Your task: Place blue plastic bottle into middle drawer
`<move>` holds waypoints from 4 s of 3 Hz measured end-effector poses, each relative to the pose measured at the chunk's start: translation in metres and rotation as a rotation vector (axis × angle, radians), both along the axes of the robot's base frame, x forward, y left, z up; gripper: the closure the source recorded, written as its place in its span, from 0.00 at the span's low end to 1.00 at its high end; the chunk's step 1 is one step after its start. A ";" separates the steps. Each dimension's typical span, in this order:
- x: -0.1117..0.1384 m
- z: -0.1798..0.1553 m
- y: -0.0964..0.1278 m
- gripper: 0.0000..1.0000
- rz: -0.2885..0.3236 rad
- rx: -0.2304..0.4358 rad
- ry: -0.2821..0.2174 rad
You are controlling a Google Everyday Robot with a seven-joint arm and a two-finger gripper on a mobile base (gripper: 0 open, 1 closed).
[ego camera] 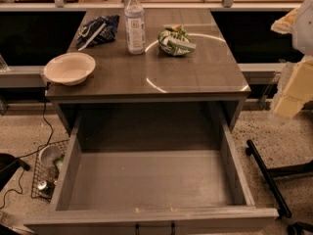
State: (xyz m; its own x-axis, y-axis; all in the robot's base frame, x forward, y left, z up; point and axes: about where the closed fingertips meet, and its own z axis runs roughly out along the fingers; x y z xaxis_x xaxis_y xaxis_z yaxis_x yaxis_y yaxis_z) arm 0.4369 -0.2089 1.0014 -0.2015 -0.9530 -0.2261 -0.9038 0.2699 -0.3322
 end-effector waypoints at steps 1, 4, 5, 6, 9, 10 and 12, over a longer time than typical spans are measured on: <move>0.001 0.002 0.001 0.00 -0.001 0.002 -0.007; 0.162 0.007 0.030 0.00 -0.002 0.643 -0.305; 0.217 0.036 0.066 0.00 0.028 0.943 -0.394; 0.254 0.050 0.098 0.00 0.054 1.134 -0.386; 0.311 0.015 0.163 0.00 0.050 1.083 -0.384; 0.337 -0.005 0.190 0.00 0.059 1.105 -0.368; 0.378 -0.042 0.241 0.00 0.089 1.243 -0.277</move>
Offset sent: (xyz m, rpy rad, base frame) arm 0.1100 0.0287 0.0351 0.3165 -0.2498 0.0015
